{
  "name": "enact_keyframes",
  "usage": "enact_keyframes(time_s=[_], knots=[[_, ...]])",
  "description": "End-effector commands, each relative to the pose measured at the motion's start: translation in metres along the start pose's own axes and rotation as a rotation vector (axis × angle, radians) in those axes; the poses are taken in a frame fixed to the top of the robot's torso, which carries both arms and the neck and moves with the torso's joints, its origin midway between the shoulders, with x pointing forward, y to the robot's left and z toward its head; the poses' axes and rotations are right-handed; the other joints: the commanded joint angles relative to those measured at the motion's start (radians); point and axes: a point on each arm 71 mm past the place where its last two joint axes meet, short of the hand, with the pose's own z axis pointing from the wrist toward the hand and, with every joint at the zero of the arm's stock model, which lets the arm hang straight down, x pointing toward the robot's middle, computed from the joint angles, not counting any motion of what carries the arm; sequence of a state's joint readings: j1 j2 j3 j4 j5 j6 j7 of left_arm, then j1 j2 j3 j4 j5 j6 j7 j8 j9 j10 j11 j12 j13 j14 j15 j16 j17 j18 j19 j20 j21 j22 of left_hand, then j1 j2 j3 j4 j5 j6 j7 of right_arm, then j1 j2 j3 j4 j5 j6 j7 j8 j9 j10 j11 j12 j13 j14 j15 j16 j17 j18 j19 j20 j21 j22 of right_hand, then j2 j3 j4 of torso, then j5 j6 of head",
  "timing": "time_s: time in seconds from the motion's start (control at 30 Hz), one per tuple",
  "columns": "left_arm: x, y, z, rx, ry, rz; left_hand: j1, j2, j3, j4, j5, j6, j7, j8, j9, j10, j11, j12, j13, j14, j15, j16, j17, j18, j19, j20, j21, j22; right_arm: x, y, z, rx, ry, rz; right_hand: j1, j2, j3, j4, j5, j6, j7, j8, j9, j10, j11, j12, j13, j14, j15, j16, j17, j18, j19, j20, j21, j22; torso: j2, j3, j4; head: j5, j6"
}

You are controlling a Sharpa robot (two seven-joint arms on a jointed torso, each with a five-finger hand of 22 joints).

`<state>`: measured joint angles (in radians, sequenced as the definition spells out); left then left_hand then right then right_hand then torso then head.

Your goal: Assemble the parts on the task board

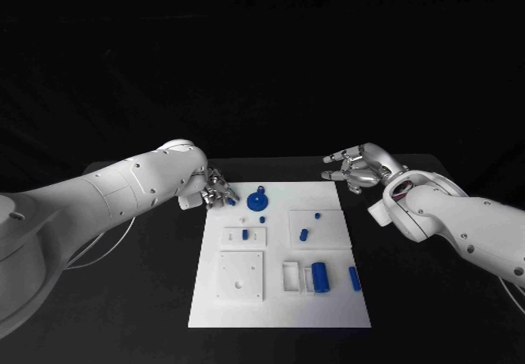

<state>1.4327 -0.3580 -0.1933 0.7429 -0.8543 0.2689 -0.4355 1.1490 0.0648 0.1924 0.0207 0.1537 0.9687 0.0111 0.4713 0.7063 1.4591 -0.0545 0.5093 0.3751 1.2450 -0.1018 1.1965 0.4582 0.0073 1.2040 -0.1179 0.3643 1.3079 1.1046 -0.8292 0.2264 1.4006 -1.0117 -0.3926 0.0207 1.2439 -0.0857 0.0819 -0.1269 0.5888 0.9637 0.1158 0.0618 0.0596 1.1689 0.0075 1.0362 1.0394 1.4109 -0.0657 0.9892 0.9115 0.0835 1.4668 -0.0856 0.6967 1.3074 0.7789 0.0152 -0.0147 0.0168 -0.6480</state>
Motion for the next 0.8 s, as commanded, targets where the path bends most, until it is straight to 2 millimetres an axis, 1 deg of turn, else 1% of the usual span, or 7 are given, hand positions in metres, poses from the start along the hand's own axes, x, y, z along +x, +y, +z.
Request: enact_keyframes(time_s=[0.03,0.23,0.33,0.4,0.43,0.7,0.8], knots=[[0.0013,-0.0021,-0.0004,0.019,0.014,-0.027,0.01,0.001,0.003,0.0,0.004,0.0,-0.008,-0.008,0.007,0.01,0.0,-0.005,0.0,0.003,-0.005,0.004,0.002,-0.007,-0.004,-0.003,0.004,0.021,0.0012,0.0008,0.0,-0.008,0.014,0.001,-0.008,-0.003,0.003,0.002,0.006,0.002,0.002,-0.002,0.001,0.0,-0.001,0.001,0.002,0.003,-0.001,0.001,0.001,0.019,0.047,0.0,0.004,0.085,0.001,0.0004,0.0002,0.001,0.0],[0.0013,-0.0017,-0.0006,0.018,0.015,-0.031,0.009,-0.008,-0.003,0.009,0.003,0.005,-0.008,-0.024,0.011,0.011,-0.001,-0.006,0.0,0.003,-0.004,0.004,0.004,-0.007,-0.004,-0.003,0.007,0.021,0.0011,0.0007,0.0,-0.008,0.014,0.001,-0.008,-0.003,0.003,0.002,0.006,0.002,0.002,-0.002,0.001,0.0,-0.001,0.001,0.002,0.003,-0.001,0.001,0.001,0.019,0.047,0.0,0.004,0.085,0.0,0.0005,-0.0006,0.002,0.001],[0.0015,-0.0017,-0.0007,0.02,0.015,-0.032,0.014,-0.012,-0.001,0.005,0.021,0.007,-0.008,-0.032,0.011,0.011,-0.001,-0.006,0.001,0.003,-0.005,0.003,0.005,-0.007,-0.005,-0.003,0.007,0.021,0.0011,0.0007,-0.0001,-0.008,0.014,0.001,-0.008,-0.003,0.003,0.002,0.006,0.002,0.002,-0.002,0.001,0.0,-0.001,0.001,0.002,0.003,-0.001,0.001,0.001,0.019,0.047,0.0,0.004,0.085,0.001,0.0005,-0.0011,0.003,0.001],[0.0016,-0.0016,-0.0009,0.022,0.014,-0.035,0.02,-0.015,0.009,-0.003,0.074,0.008,-0.008,-0.037,0.01,0.012,-0.001,-0.007,0.001,0.004,-0.005,0.004,0.005,-0.007,-0.004,-0.004,0.009,0.021,0.001,0.0006,-0.0001,-0.008,0.014,0.001,-0.008,-0.003,0.003,0.002,0.006,0.002,0.002,-0.002,0.001,0.0,-0.001,0.001,0.002,0.003,-0.001,0.001,0.001,0.019,0.047,0.0,0.004,0.085,0.001,0.0004,-0.0014,0.003,0.0],[0.0016,-0.0016,-0.0009,0.023,0.013,-0.036,0.02,-0.016,0.014,-0.005,0.083,0.009,-0.008,-0.038,0.011,0.012,-0.001,-0.007,0.001,0.004,-0.005,0.004,0.006,-0.007,-0.005,-0.004,0.009,0.021,0.0009,0.0006,-0.0001,-0.008,0.014,0.001,-0.008,-0.003,0.003,0.002,0.006,0.002,0.002,-0.002,0.001,0.0,-0.001,0.001,0.002,0.003,-0.001,0.001,0.001,0.019,0.047,0.0,0.004,0.085,0.001,0.0003,-0.0016,0.003,0.0],[0.0006,-0.0004,-0.0037,0.042,-0.03,-0.068,0.048,-0.008,0.082,-0.054,0.13,0.033,-0.012,-0.024,0.037,0.04,-0.005,-0.003,0.002,0.021,-0.011,0.018,0.018,-0.007,0.003,-0.011,0.029,0.022,0.0004,0.0006,-0.0007,-0.008,0.013,0.0,-0.01,-0.004,0.005,0.002,0.007,0.002,0.002,-0.002,0.001,-0.001,-0.001,0.0,0.001,0.003,-0.001,0.0,0.001,0.019,0.046,0.0,0.002,0.085,0.0,0.001,0.0006,0.002,-0.001],[0.0008,0.0015,-0.0073,0.05,-0.065,-0.087,0.049,-0.008,0.098,-0.067,0.133,0.041,-0.013,-0.023,0.045,0.047,-0.007,0.001,0.004,0.031,-0.013,0.021,0.022,-0.007,0.006,-0.013,0.041,0.022,-0.0003,0.0005,-0.0013,-0.008,0.012,0.0,-0.01,-0.004,0.005,0.002,0.007,0.002,0.002,-0.002,0.001,-0.001,-0.001,0.0,0.001,0.003,-0.001,0.0,0.001,0.019,0.046,0.0,0.002,0.085,-0.003,0.0014,0.0027,0.002,-0.002]])
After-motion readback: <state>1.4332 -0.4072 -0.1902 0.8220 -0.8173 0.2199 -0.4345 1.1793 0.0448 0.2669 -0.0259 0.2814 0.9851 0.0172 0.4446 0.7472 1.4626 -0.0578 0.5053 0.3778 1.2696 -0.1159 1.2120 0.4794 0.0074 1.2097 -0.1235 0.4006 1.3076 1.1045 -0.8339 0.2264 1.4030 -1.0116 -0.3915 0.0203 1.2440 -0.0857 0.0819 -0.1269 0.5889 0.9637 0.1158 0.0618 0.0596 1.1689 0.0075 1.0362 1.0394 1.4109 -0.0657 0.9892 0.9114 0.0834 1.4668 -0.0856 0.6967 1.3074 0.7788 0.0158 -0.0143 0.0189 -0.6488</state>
